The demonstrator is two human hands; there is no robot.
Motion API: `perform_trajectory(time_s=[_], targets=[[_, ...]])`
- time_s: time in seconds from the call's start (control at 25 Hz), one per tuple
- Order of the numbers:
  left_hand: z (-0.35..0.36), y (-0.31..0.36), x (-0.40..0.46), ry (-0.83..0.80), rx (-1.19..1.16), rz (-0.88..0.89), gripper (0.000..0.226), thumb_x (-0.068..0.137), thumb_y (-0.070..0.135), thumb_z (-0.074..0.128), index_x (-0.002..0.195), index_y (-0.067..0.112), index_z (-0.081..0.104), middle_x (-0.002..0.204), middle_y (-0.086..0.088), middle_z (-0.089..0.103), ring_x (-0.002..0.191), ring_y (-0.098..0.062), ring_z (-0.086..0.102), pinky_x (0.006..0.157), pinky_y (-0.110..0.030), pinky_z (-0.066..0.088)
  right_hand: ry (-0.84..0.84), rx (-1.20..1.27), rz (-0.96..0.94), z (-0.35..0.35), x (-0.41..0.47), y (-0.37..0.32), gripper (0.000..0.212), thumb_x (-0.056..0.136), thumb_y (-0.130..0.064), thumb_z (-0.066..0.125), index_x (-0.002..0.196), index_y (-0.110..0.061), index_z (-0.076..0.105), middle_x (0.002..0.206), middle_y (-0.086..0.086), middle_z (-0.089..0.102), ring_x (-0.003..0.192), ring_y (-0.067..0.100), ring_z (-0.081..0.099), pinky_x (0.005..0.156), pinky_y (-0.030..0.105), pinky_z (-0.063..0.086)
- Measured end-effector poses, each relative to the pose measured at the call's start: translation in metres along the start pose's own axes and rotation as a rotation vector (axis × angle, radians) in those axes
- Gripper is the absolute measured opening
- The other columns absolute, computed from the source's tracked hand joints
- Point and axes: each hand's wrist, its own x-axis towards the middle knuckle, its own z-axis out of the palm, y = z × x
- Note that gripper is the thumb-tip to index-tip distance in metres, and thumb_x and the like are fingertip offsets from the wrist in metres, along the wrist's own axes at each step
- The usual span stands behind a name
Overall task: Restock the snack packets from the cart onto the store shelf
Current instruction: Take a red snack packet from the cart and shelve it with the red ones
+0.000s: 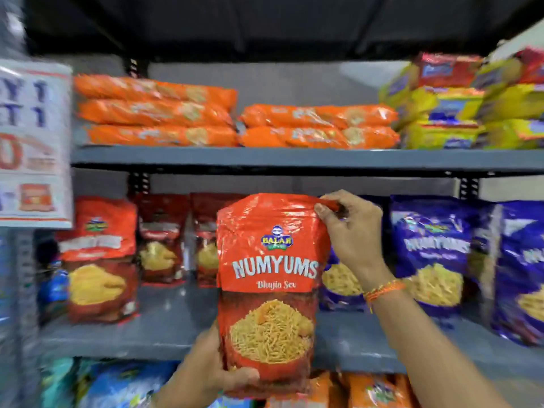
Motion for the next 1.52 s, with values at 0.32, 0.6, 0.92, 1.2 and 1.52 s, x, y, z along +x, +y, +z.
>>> perform_trajectory(time_s=[0.32, 0.6, 0.92, 1.2, 1.52], targets=[[-0.143, -0.05, 0.023, 0.172, 0.042, -0.021, 0.103, 0.059, 0.045, 0.09, 0.135, 0.043, 0.021, 0.142, 0.002, 0.051, 0.134, -0.016, 0.051, 0.113, -0.045, 0.042, -0.168, -0.302, -0.005, 0.164, 0.027, -0.02, 0.024, 0.084, -0.049, 0.064, 0.104, -0.038, 0.07, 0.089, 0.002, 0.069, 0.1, 0.021, 0.062, 0.076, 0.033, 0.048], [-0.155, -0.082, 0.066, 0.106, 0.067, -0.036, 0.115, 0.068, 0.034, 0.087, 0.141, 0.05, -0.001, 0.152, 0.013, 0.035, 0.138, -0.003, 0.041, 0.12, -0.038, 0.032, -0.177, -0.346, 0.081, 0.198, 0.038, -0.006, 0.035, 0.078, -0.049, 0.071, 0.108, -0.032, 0.072, 0.103, 0.0, 0.078, 0.104, 0.028, 0.069, 0.084, 0.036, 0.056], [-0.149, -0.092, 0.067, 0.181, -0.013, -0.081, 0.09, 0.079, 0.004, 0.076, 0.127, 0.051, 0.016, 0.135, 0.013, 0.05, 0.12, 0.004, 0.055, 0.094, -0.015, 0.05, -0.148, -0.208, 0.577, 0.117, -0.082, 0.081, 0.104, 0.033, -0.036, 0.1, 0.124, -0.016, 0.053, 0.119, 0.007, 0.061, 0.107, 0.027, 0.06, 0.092, 0.043, 0.053], [-0.141, -0.086, 0.062, 0.229, -0.038, -0.107, 0.101, 0.087, -0.004, 0.066, 0.146, 0.044, -0.001, 0.143, 0.015, 0.038, 0.124, 0.002, 0.048, 0.109, -0.025, 0.035, -0.42, 0.002, 0.728, 0.126, -0.108, 0.119, 0.124, 0.024, -0.028, 0.101, 0.129, -0.02, 0.034, 0.131, 0.007, 0.058, 0.121, 0.025, 0.057, 0.105, 0.043, 0.048], [-0.142, -0.078, 0.055, 0.289, -0.069, -0.096, 0.109, 0.083, -0.012, 0.066, 0.141, 0.056, 0.003, 0.15, 0.013, 0.03, 0.14, -0.012, 0.032, 0.114, -0.034, 0.03, -0.472, -0.044, 0.635, 0.112, -0.11, 0.116, 0.091, 0.05, -0.029, 0.098, 0.118, -0.019, 0.038, 0.116, -0.003, 0.058, 0.11, 0.018, 0.057, 0.093, 0.031, 0.049]])
